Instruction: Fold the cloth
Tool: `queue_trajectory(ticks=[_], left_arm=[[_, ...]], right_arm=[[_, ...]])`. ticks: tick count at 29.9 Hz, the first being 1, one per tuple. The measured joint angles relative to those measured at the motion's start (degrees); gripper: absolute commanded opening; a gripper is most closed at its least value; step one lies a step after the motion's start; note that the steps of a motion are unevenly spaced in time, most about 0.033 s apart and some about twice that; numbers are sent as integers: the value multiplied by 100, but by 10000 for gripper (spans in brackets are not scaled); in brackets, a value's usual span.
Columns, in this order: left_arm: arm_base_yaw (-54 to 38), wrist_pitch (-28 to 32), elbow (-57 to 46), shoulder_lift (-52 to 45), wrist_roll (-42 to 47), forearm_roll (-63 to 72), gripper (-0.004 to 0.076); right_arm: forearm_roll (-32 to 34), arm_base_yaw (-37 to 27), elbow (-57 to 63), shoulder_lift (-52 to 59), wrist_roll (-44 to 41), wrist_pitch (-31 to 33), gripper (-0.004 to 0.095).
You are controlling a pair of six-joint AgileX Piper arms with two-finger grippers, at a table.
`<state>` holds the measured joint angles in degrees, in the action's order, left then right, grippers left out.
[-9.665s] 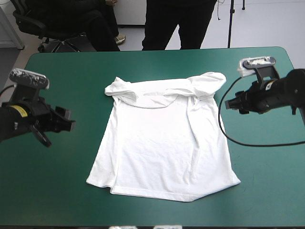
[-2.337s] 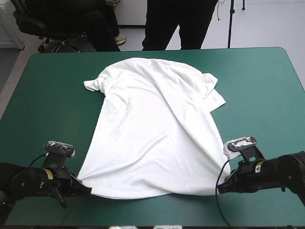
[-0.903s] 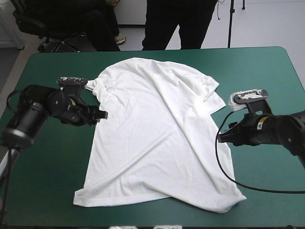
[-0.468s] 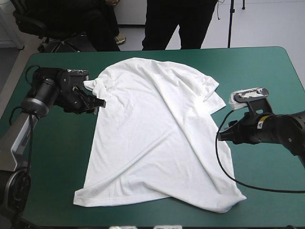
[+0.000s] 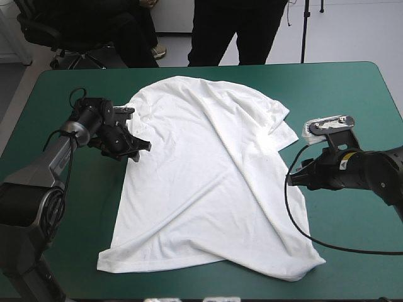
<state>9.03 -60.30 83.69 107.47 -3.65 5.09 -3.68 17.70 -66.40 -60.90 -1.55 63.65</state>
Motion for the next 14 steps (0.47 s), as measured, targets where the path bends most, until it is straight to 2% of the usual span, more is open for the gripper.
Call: queue_trajectory(ticks=[5, 7, 9, 11, 14], left_arm=[[10, 70, 61, 340, -49, 80, 341], [36, 18, 99, 387, -80, 22, 249], [97, -6, 122, 421, -91, -119, 99], [171, 9, 134, 423, -113, -157, -14], [340, 48, 146, 430, -155, -183, -17]], right_arm=[[0, 0, 0, 0, -37, -13, 448], [4, 0, 0, 0, -37, -21, 448], [21, 0, 0, 0, -37, -25, 448], [24, 0, 0, -54, -37, -25, 448], [26, 0, 0, -219, -39, -41, 449]])
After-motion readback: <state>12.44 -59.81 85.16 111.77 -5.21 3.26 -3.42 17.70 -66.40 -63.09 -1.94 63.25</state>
